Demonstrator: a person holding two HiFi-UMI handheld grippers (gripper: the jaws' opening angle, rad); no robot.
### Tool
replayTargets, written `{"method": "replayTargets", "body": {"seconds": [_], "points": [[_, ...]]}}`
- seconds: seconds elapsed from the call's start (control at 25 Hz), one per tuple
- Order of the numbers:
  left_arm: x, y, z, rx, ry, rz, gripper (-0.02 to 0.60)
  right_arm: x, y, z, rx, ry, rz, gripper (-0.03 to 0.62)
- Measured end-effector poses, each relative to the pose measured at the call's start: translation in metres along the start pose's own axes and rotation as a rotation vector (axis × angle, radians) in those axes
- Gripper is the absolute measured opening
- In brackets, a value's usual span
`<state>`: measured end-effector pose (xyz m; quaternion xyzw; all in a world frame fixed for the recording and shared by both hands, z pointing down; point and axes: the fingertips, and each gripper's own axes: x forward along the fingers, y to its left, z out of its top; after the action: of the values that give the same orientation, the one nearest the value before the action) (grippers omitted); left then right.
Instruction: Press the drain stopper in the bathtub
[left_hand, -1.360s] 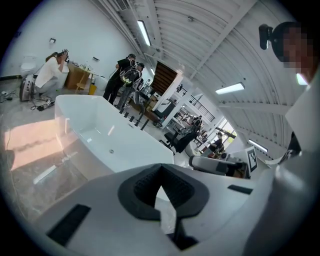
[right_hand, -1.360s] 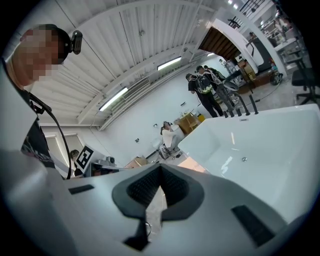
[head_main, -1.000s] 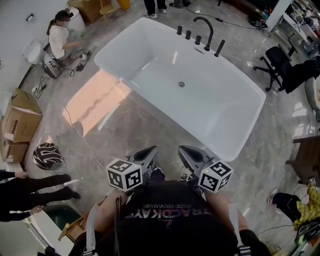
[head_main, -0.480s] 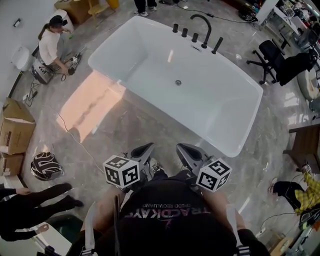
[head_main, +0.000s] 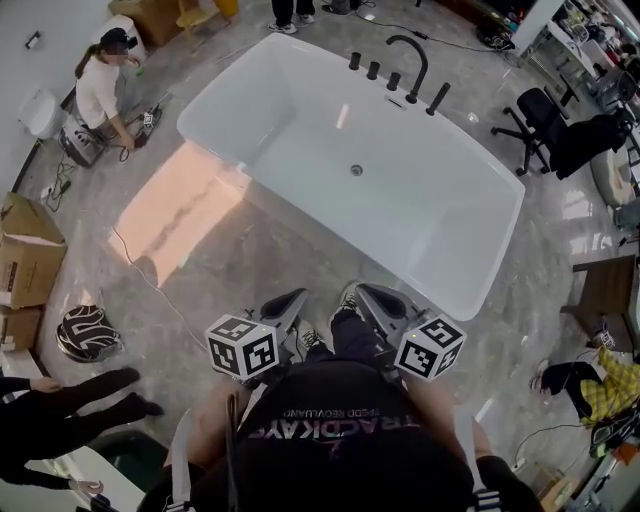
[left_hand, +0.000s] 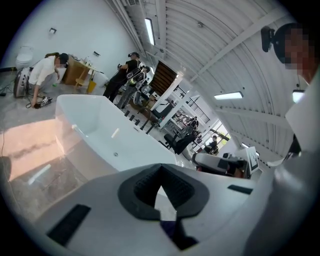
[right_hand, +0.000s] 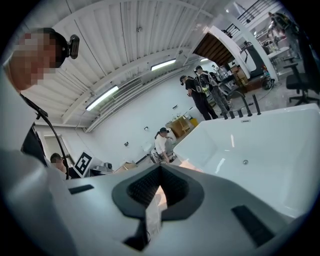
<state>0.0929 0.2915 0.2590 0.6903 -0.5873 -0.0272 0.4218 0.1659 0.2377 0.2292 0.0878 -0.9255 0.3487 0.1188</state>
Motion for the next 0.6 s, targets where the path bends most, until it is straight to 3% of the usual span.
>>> {"method": "replayTargets", "body": {"seconds": [0.6], "points": [[0.034, 0.009, 0.042, 0.008, -0.005, 0.035, 0.003, 0.016, -0.04, 0.043, 0.015, -0.017, 0.018, 0.011]]}}
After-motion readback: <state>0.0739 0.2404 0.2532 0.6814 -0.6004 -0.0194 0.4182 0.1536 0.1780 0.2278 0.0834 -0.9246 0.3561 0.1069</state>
